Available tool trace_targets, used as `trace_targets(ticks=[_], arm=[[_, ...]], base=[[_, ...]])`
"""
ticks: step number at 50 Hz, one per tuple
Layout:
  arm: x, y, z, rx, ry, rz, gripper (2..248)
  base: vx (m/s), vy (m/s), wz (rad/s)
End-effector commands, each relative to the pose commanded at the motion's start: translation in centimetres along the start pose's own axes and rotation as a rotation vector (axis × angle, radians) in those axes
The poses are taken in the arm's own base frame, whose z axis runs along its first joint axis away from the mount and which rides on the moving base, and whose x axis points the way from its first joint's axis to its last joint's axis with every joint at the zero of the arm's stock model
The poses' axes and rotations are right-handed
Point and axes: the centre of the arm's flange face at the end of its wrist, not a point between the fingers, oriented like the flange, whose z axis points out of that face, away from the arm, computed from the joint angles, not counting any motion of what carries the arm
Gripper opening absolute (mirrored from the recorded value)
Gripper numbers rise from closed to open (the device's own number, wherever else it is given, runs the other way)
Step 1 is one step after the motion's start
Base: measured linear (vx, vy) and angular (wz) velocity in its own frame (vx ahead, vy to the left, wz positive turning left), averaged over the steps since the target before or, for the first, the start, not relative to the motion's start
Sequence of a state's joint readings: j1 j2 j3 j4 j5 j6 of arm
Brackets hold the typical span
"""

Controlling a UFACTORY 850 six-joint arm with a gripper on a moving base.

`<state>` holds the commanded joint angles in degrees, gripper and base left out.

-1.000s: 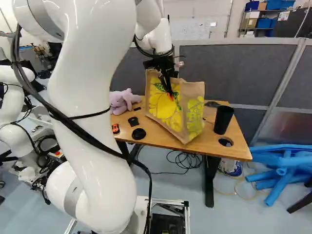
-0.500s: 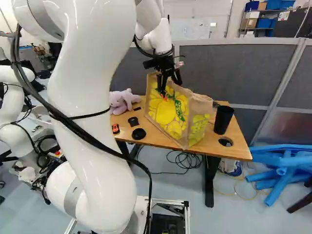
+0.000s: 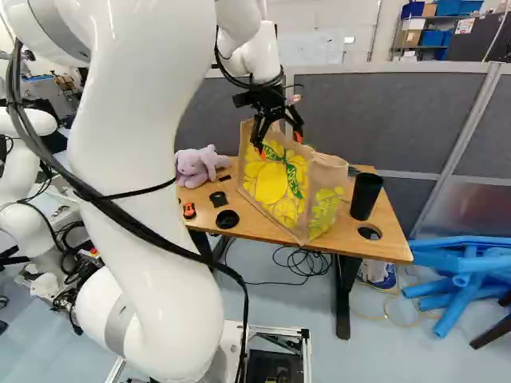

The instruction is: Pick up the bag on the ground and place it on the table

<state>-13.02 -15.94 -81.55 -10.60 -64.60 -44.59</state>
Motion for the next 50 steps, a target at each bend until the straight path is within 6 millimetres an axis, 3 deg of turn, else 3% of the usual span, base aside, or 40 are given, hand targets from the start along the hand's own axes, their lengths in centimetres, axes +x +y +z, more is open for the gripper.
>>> trace_targets(ticks=[50], arm=[[-3.0, -1.5, -7.6, -0.107, 0.093, 0.024, 247]], base=[[0.0, 0.0, 0.0]])
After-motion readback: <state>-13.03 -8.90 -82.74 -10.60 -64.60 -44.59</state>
